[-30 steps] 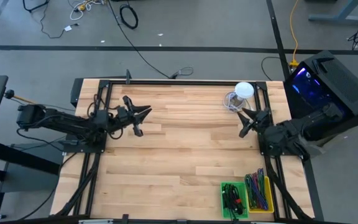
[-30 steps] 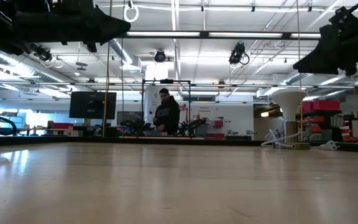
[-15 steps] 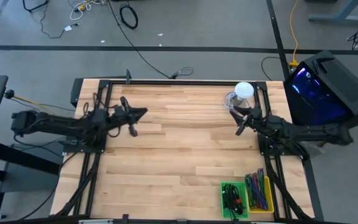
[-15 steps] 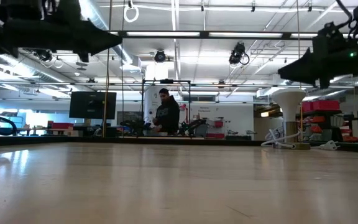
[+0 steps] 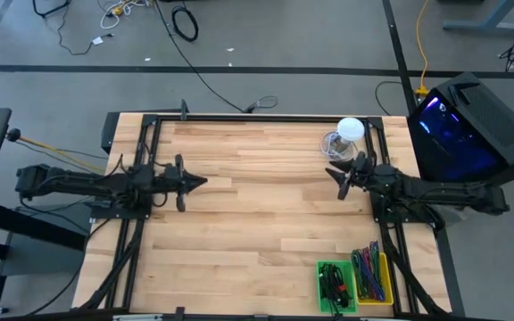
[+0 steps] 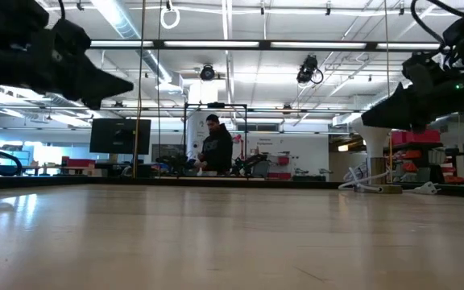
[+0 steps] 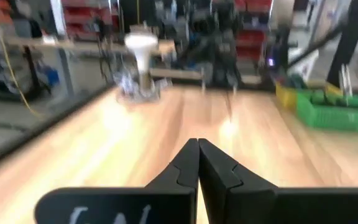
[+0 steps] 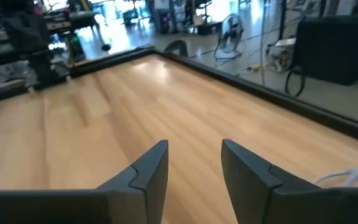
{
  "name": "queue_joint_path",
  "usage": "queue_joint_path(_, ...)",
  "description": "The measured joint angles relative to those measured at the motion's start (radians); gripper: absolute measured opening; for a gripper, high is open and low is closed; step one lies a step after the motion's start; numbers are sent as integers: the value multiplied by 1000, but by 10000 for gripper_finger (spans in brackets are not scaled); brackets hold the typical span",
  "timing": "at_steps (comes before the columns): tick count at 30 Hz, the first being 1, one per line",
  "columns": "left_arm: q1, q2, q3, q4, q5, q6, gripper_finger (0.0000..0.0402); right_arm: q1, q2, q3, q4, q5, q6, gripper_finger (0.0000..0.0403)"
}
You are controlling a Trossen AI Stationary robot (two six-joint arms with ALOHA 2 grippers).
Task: Pick & Place USB Port
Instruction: Return to Home Position
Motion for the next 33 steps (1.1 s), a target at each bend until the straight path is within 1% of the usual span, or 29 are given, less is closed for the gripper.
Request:
queue_joint_path(4, -15, 2, 0, -111, 44, -53, 9, 1, 34, 0, 0, -34, 15, 151)
queue_joint_path(7, -20, 3, 0, -167, 51, -80, 8, 2, 49, 0, 1, -42, 46, 151)
queue_joint_path(10, -20, 2, 0, -164, 47, -81, 11, 2, 52, 0, 2, -50, 72, 151)
queue_joint_path(16, -20, 3, 0, -161, 44, -82, 20, 2, 52, 0, 4, -50, 71, 151)
queue_joint_path(25, -20, 2, 0, -163, 44, -83, 18, 2, 51, 0, 4, -48, 71, 151)
queue_joint_path(27, -20, -20, -1, -186, 44, -83, 19, 2, 36, 0, 3, -48, 71, 151)
queue_joint_path(29, -20, -50, -1, -169, 44, -83, 19, 2, 13, 0, 3, -48, 71, 151)
queue_joint_path(33, -20, -128, -1, -180, 44, -83, 19, 2, -65, 0, 2, -49, 71, 151)
